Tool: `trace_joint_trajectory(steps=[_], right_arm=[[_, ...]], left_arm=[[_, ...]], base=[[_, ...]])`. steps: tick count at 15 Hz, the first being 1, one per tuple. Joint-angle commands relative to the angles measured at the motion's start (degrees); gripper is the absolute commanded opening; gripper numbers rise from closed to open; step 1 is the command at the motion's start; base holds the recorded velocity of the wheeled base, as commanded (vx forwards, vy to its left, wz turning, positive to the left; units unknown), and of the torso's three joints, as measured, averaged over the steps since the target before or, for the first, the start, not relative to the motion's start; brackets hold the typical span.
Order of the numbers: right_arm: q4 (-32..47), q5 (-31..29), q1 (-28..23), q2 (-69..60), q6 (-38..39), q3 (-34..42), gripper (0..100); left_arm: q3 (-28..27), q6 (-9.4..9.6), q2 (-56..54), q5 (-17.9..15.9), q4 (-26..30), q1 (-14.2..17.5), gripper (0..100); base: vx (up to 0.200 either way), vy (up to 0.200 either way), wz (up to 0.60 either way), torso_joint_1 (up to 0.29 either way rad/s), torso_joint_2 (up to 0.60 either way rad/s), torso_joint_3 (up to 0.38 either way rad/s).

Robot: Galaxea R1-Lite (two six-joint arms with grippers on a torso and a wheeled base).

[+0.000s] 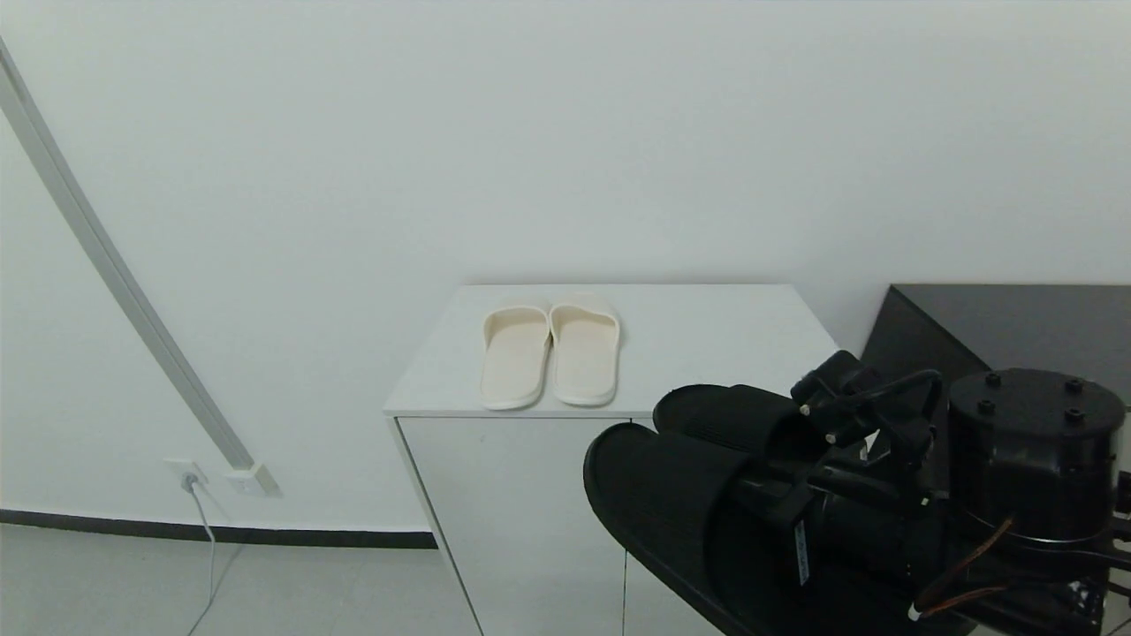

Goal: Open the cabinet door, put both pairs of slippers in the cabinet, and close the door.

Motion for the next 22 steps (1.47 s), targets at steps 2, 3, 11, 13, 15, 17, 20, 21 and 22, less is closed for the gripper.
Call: trace_joint_trajectory(steps=[2,3,11,13,15,17,20,21,22], right_arm=[[-0.4,0.6,0.0,-1.6,-2.3,2.1,0],[-0.6,0.6,0.0,-1.6,-2.4,2.4,0],[-0.6,0.7,0.0,-0.3,-2.3,2.5,0],[-0.6,0.8,0.0,-0.3,-2.3,2.7,0],[-0.8,1.3,0.0,-0.4,-2.4,3.0,0],[-1.2,1.5,0.0,-0.4,-2.3,3.1,0],[-1.8,1.3,0.0,-0.7,-2.8,3.4,0],[-1.8,1.4,0.0,-0.6,-2.8,3.5,0],[-1.8,1.4,0.0,-0.4,-2.8,3.4,0]], left_arm=[[0.0,-0.03,0.1,0.0,-0.1,0.1,0],[0.0,-0.03,0.1,0.0,0.0,0.1,0],[0.0,-0.03,0.1,0.1,0.0,0.1,0],[0.0,-0.03,0.1,0.0,0.0,0.0,0],[0.0,-0.03,0.1,0.0,0.0,0.1,0],[0.0,-0.03,0.1,0.1,-0.1,0.1,0],[0.0,0.05,0.1,0.3,-0.1,0.1,0],[0.0,0.14,0.1,0.3,-0.1,0.1,0],[0.0,0.14,0.1,0.2,-0.1,0.1,0]], base=[[0.000,0.000,0.00,0.000,0.00,0.000],[0.000,0.000,0.00,0.000,0.00,0.000],[0.000,0.000,0.00,0.000,0.00,0.000],[0.000,0.000,0.00,0.000,0.00,0.000],[0.000,0.000,0.00,0.000,0.00,0.000],[0.000,0.000,0.00,-0.124,0.29,0.173],[0.000,0.000,0.00,-0.211,0.51,0.284],[0.000,0.000,0.00,-0.222,0.54,0.315],[0.000,0.000,0.00,-0.232,0.55,0.320]])
